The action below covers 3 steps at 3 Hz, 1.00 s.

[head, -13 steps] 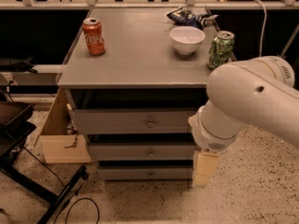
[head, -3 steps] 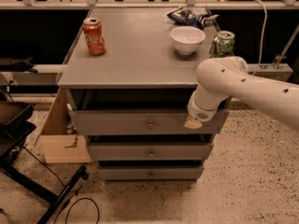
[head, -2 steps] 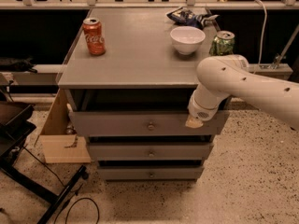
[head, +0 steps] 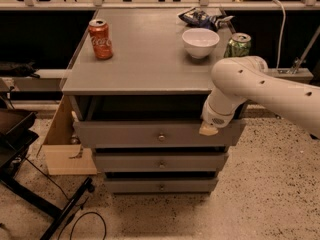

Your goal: Open top drawer

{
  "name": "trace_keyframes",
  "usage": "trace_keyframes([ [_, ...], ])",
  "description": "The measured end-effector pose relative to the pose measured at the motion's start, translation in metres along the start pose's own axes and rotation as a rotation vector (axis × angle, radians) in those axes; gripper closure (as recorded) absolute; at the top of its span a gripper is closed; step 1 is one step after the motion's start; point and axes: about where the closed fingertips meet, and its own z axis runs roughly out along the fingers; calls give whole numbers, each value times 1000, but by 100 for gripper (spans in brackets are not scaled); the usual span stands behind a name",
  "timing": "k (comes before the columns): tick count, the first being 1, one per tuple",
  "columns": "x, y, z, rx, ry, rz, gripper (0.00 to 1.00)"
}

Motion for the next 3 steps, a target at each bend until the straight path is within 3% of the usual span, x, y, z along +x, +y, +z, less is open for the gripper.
trace_keyframes([
  [3, -1, -6, -11, -3, 1, -1, 100],
])
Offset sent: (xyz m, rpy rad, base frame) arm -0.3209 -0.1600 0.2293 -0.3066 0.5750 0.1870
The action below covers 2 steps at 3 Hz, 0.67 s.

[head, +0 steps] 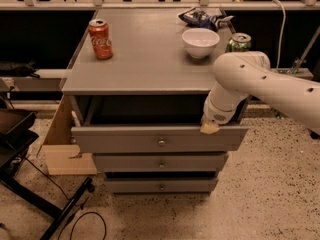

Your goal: Open top drawer

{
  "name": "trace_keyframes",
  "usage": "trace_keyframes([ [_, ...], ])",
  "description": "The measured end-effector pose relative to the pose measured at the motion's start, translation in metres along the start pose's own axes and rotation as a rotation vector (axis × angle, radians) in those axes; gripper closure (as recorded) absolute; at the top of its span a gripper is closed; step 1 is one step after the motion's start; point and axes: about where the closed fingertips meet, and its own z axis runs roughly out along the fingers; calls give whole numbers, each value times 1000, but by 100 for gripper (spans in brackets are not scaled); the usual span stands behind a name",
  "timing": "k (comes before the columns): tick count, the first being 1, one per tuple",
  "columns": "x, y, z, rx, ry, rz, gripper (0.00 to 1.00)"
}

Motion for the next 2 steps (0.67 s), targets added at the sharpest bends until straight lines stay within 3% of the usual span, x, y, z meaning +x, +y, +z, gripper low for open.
trace_keyframes([
  [2, 7, 9, -10, -23, 12, -3, 100],
])
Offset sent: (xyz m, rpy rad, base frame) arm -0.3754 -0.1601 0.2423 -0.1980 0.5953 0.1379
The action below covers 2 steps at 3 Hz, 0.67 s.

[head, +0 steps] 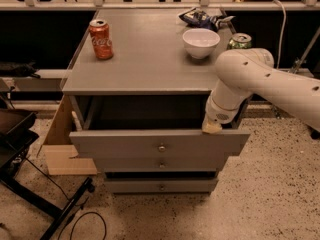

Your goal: Open top drawer

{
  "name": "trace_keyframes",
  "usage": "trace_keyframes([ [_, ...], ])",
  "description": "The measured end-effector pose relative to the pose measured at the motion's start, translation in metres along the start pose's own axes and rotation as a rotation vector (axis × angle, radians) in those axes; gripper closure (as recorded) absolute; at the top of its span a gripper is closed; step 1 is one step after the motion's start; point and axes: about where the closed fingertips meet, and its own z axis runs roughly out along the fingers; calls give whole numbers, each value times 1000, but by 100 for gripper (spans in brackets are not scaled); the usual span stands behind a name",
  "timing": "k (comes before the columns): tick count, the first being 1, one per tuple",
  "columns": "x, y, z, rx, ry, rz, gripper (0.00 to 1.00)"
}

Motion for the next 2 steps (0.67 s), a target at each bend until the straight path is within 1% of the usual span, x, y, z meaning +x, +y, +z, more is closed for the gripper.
trace_keyframes([
  [1, 0, -2, -1, 0, 0, 0, 100],
  [2, 0, -2, -1, 0, 0, 0, 73],
])
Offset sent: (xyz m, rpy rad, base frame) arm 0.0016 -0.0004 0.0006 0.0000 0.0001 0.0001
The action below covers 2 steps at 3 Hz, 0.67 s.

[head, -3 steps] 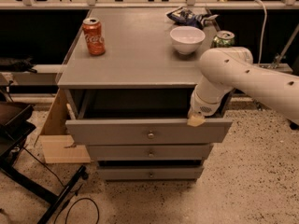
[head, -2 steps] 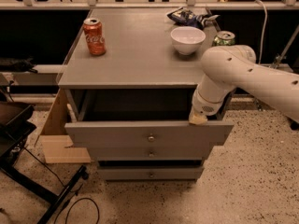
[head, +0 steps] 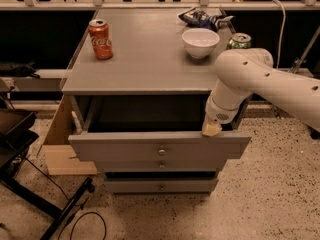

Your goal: Open top drawer

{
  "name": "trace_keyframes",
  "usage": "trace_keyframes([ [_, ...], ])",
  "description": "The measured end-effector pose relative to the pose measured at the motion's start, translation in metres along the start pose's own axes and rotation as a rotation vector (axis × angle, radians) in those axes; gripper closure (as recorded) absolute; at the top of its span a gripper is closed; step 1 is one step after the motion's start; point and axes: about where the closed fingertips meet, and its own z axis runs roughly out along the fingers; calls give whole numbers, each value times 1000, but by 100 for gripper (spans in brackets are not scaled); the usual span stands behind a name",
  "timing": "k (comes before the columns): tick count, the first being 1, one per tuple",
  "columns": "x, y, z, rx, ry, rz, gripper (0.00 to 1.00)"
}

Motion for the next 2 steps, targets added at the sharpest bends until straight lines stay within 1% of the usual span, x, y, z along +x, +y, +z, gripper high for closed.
trace_keyframes([
  [2, 0, 0, 0, 0, 0, 0, 27],
])
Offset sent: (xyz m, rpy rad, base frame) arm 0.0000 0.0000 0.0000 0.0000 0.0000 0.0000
